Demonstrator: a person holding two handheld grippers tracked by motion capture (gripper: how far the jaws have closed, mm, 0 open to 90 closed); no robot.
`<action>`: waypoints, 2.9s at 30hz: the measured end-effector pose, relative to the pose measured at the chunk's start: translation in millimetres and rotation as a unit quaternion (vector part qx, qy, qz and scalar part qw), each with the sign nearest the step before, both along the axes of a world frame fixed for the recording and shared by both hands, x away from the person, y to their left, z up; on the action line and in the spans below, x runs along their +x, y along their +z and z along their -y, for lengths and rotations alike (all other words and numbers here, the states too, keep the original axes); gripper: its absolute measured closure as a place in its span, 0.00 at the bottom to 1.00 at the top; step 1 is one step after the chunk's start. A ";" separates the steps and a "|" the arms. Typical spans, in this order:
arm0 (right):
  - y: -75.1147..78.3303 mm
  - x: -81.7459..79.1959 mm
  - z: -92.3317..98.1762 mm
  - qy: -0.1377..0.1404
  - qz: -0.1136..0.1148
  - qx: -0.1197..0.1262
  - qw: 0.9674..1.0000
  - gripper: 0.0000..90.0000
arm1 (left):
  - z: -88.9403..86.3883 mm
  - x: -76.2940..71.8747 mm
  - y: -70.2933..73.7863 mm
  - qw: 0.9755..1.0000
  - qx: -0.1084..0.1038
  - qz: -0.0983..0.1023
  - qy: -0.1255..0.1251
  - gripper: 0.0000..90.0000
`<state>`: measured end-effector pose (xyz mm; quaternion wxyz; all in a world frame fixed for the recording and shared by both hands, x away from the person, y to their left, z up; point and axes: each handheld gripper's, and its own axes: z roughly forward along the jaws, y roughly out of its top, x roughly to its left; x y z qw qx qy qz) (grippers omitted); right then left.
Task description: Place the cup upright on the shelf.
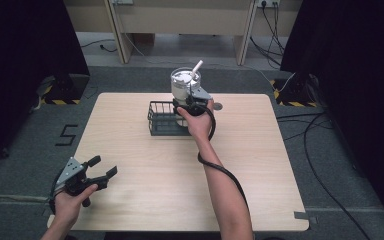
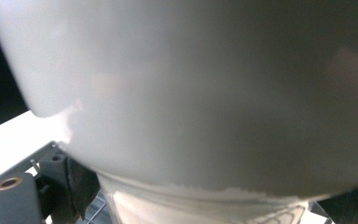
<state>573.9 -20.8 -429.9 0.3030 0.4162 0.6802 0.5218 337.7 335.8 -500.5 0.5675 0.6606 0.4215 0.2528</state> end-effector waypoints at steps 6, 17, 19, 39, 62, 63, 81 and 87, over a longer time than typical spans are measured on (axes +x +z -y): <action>-2.7 -0.3 -0.8 0.000 0.004 0.004 1.000 0.07 | 0.3 0.0 0.0 1.000 0.001 0.000 -0.001 0.16; -3.0 -4.9 -0.5 -0.001 0.006 0.006 1.000 0.08 | 0.9 0.1 0.2 1.000 0.002 0.001 -0.002 0.16; -2.2 -5.8 0.0 -0.001 0.006 0.006 1.000 0.08 | 1.0 0.0 0.2 1.000 0.002 0.000 -0.002 0.16; 4.7 -23.8 9.7 0.006 0.010 0.001 1.000 0.09 | 2.1 0.2 0.2 1.000 0.003 0.001 -0.002 0.16; 11.3 -46.5 26.1 0.025 0.006 0.004 1.000 0.11 | 3.4 0.3 -0.5 1.000 0.003 -0.002 -0.002 0.16; 11.4 -47.9 27.1 0.025 0.004 0.004 1.000 0.11 | 3.3 0.3 -0.5 1.000 0.004 -0.002 -0.003 0.16; 10.0 -68.2 48.1 0.021 0.000 0.003 1.000 0.15 | 2.8 -0.4 -1.3 1.000 0.006 -0.004 -0.001 0.16; 9.6 -75.7 53.6 0.022 -0.003 -0.001 1.000 0.16 | 2.4 -0.7 -1.3 1.000 0.006 -0.004 0.000 0.16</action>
